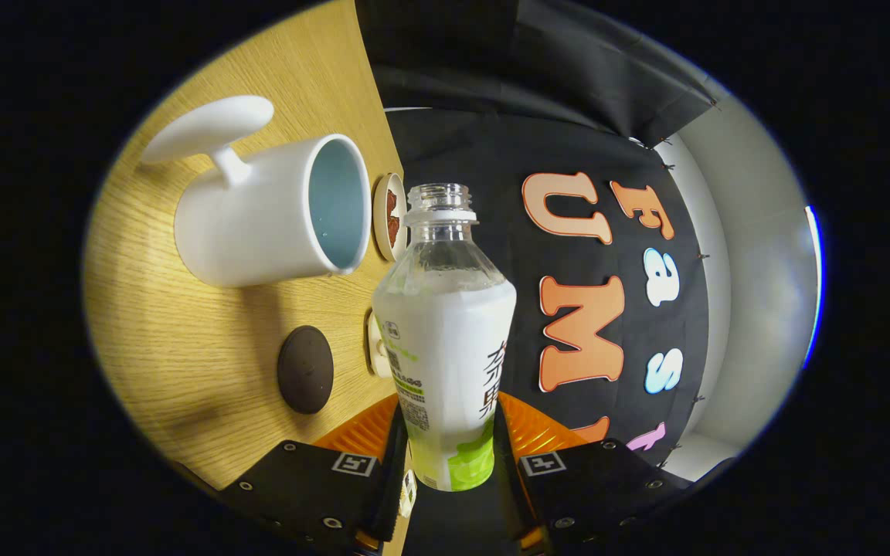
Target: Take the bottle from table, then pour the juice into the cup, finally place the bottle on the coaster
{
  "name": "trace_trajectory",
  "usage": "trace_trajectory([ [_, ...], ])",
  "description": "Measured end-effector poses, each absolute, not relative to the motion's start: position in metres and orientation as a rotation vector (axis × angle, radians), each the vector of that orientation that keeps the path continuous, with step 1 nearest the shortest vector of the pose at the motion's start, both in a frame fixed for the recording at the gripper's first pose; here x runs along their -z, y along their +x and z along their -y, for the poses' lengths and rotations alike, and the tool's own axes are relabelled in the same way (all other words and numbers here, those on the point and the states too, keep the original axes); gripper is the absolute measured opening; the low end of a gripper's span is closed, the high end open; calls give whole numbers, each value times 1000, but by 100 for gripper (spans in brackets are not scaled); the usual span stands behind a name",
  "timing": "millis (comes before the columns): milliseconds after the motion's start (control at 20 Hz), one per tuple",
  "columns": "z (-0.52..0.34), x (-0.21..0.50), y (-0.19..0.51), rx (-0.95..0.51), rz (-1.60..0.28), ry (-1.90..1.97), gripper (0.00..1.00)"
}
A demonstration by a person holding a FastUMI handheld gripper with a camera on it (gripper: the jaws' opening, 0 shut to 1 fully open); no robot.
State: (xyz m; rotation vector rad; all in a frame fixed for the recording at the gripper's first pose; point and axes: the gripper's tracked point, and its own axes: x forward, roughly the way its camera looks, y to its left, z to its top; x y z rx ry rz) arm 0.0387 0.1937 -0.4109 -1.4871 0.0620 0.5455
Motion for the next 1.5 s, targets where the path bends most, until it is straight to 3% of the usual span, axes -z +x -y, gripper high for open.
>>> trace_trajectory([
  [1500, -191, 405, 48, -593, 16, -1712, 53],
])
